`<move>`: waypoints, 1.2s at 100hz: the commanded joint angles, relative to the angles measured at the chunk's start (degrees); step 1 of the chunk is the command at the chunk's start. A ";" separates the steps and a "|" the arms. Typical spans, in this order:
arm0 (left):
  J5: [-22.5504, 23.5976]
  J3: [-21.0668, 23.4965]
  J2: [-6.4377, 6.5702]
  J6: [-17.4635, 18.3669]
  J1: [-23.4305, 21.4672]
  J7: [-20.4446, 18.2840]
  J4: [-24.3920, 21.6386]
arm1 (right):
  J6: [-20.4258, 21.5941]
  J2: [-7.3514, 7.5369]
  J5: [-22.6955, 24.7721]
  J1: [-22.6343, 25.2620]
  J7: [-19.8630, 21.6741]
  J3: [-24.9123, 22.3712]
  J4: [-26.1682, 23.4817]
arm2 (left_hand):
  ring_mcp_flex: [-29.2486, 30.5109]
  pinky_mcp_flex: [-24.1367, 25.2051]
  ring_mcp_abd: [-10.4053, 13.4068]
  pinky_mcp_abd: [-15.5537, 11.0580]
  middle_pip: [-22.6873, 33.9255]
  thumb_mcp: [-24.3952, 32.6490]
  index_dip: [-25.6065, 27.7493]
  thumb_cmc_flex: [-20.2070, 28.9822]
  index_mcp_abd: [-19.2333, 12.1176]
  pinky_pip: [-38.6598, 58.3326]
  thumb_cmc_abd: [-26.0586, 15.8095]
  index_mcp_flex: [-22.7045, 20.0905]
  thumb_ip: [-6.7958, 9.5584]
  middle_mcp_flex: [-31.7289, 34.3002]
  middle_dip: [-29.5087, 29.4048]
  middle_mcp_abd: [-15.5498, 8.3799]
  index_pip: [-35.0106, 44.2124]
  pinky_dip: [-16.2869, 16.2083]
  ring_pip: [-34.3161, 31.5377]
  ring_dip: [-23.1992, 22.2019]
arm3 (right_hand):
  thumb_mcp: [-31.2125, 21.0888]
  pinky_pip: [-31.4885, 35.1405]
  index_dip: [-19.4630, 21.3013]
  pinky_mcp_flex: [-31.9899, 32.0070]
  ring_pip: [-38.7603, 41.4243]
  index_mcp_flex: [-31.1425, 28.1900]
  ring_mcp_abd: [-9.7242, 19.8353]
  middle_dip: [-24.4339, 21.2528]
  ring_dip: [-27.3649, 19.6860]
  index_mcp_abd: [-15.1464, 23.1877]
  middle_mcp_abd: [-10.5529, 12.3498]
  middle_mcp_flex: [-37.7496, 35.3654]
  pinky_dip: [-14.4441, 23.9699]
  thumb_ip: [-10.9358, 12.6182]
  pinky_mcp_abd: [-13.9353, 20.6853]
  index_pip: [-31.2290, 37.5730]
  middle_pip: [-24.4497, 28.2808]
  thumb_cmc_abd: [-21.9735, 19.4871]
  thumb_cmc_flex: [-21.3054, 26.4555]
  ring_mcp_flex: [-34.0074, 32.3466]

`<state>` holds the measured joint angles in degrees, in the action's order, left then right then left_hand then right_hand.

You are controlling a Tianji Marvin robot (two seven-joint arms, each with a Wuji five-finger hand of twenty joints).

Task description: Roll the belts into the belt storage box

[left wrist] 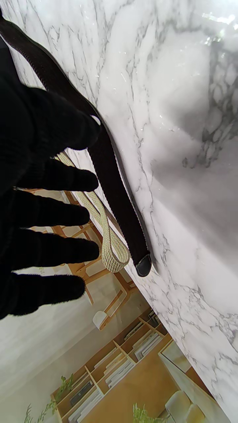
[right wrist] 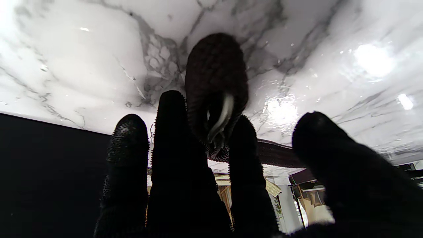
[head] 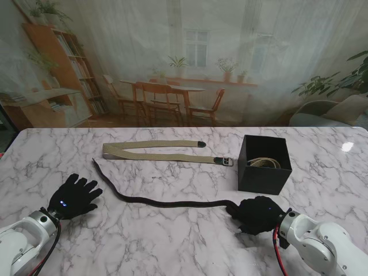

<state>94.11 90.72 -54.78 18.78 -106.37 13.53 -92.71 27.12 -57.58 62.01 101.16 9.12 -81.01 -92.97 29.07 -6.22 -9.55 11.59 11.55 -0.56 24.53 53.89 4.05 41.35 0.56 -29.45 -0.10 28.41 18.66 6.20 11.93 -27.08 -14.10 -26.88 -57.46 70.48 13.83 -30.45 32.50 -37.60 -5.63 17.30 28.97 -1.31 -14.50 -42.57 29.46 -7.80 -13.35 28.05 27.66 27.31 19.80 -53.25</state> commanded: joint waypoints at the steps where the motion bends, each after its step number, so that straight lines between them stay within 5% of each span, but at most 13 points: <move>1: 0.03 -0.07 0.04 -0.06 -0.08 -0.74 0.01 | -0.25 0.00 0.58 0.49 0.60 -0.28 -0.50 | -0.76 1.03 -0.97 2.18 0.10 -0.66 0.68 1.49 1.40 -0.32 -2.62 0.64 -0.78 -2.62 -0.53 1.75 0.55 -0.33 -1.01 -0.61 | 0.90 1.73 1.38 -0.98 3.45 2.92 1.04 2.47 1.80 -1.11 3.87 -4.38 1.37 0.91 1.31 0.16 5.90 -1.05 -1.13 -1.99; 22: -0.07 -0.13 0.02 -0.08 -0.10 -0.75 0.03 | 1.25 0.25 1.34 0.32 2.11 -1.06 -1.21 | -0.67 0.97 -1.03 2.12 0.14 -0.65 0.69 1.49 1.40 -0.32 -2.66 0.61 -0.77 -2.46 -0.51 1.66 0.57 -0.30 -1.06 -0.63 | 1.44 3.09 2.64 -2.68 0.95 3.26 2.06 1.07 1.69 -3.34 9.16 -14.27 2.49 1.69 2.27 2.36 0.82 0.83 -4.07 -6.13; 46: -0.12 -0.07 -0.02 -0.26 -0.27 -0.82 -0.05 | 2.63 0.96 0.37 0.44 10.21 -2.40 -4.11 | -0.67 0.95 -1.01 2.12 0.17 -0.61 0.68 1.62 1.44 -0.31 -2.67 0.58 -0.77 -2.34 -0.49 1.65 0.60 -0.29 -1.07 -0.64 | 1.92 1.44 5.29 4.47 -8.67 12.46 6.85 -6.43 -1.95 -8.69 15.30 -13.41 4.53 3.60 2.16 -0.20 -11.36 -0.19 -6.43 -0.79; 62: -0.19 -0.12 -0.03 -0.38 -0.26 -0.70 0.07 | 2.38 1.45 -1.60 0.90 16.18 -3.35 -6.40 | -0.61 0.92 -1.03 2.12 0.21 -0.65 0.68 1.64 1.43 -0.26 -2.71 0.60 -0.78 -2.28 -0.46 1.60 0.61 -0.29 -1.11 -0.66 | -10.44 -2.23 8.52 8.34 -12.61 17.75 7.88 -8.75 -4.35 -9.88 15.52 -11.55 5.06 7.30 0.58 -2.25 -16.71 2.75 -5.40 2.37; 75: -0.28 -0.16 -0.05 -0.44 -0.26 -0.70 0.11 | 2.71 1.50 -0.68 1.05 16.38 -3.73 -6.96 | -0.60 0.96 -1.09 2.11 0.24 -0.63 0.67 1.72 1.46 -0.26 -2.71 0.62 -0.78 -2.23 -0.45 1.65 0.61 -0.28 -1.11 -0.66 | -27.16 -2.74 10.71 8.03 -13.02 18.28 9.39 -8.82 -4.67 -9.19 18.25 -12.59 5.36 14.39 1.15 -2.52 -16.91 8.24 -0.20 2.14; 79: -0.31 -0.18 -0.05 -0.47 -0.26 -0.66 0.13 | 2.62 1.54 0.02 1.09 16.79 -3.76 -7.25 | -0.60 0.94 -1.03 2.13 0.24 -0.62 0.67 1.76 1.48 -0.26 -2.71 0.58 -0.77 -2.22 -0.45 1.63 0.63 -0.27 -1.12 -0.66 | -28.58 -3.25 11.23 8.16 -13.67 18.91 11.27 -8.53 -5.15 -8.37 20.07 -13.18 5.12 14.30 1.63 -2.48 -16.32 9.81 2.49 2.16; 92: -0.32 -0.19 -0.06 -0.49 -0.28 -0.69 0.12 | 3.43 1.52 4.63 1.04 14.78 -3.49 -7.10 | -0.63 0.88 -1.05 2.12 0.22 -0.63 0.67 1.78 1.42 -0.23 -2.77 0.60 -0.78 -2.28 -0.46 1.56 0.64 -0.27 -1.10 -0.66 | -26.52 -3.68 13.24 6.83 -14.33 16.94 14.46 -6.79 -7.43 -4.29 23.83 -17.11 3.72 8.19 3.42 -0.06 -12.32 10.79 7.55 -0.30; 107: -0.31 -0.16 -0.06 -0.50 -0.36 -0.78 0.08 | 3.55 1.43 8.65 0.94 10.65 -2.55 -6.03 | -0.62 0.89 -1.01 2.13 0.23 -0.65 0.67 1.75 1.38 -0.21 -2.74 0.61 -0.78 -2.27 -0.46 1.60 0.66 -0.26 -1.10 -0.65 | -17.23 -2.90 13.61 6.74 -12.98 12.02 12.08 -4.62 -6.74 0.82 21.47 -18.16 3.44 5.89 2.26 4.53 -8.62 8.00 5.39 -0.55; 114: -0.33 -0.15 -0.07 -0.49 -0.39 -0.84 0.05 | 3.07 1.42 8.87 0.90 10.31 -2.19 -5.67 | -0.60 0.89 -0.97 2.13 0.22 -0.63 0.66 1.79 1.41 -0.20 -2.75 0.63 -0.77 -2.29 -0.46 1.63 0.65 -0.27 -1.10 -0.66 | -15.18 -2.67 13.44 7.33 -12.35 10.62 7.65 -2.43 -5.52 1.72 16.81 -15.45 3.77 6.02 0.16 6.14 -6.87 7.11 3.03 0.97; 120: -0.31 -0.16 -0.07 -0.49 -0.39 -0.85 0.05 | 2.63 1.39 9.44 0.90 9.60 -2.03 -5.37 | -0.64 0.85 -0.96 2.10 0.20 -0.68 0.66 1.70 1.43 -0.17 -2.74 0.62 -0.79 -2.38 -0.47 1.65 0.66 -0.28 -1.08 -0.65 | -14.18 -2.35 14.70 7.34 -11.31 9.62 5.84 0.19 -4.01 4.39 15.14 -13.73 4.29 5.87 -0.76 8.86 -4.61 6.49 2.85 1.35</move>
<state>93.86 90.68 -54.82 18.48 -106.56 13.50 -92.68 30.51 -56.09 71.10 101.80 18.49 -83.30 -99.08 29.08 -6.22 -9.55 11.59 11.55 -0.56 24.54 53.93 4.05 41.35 0.54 -29.45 -0.10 28.40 18.65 6.20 11.93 -27.08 -14.11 -26.91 -72.80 67.30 26.06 -23.79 20.04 -25.11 2.43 15.23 23.21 0.07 1.97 -59.03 33.38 -0.72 -12.05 31.99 21.76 35.49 24.60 -52.52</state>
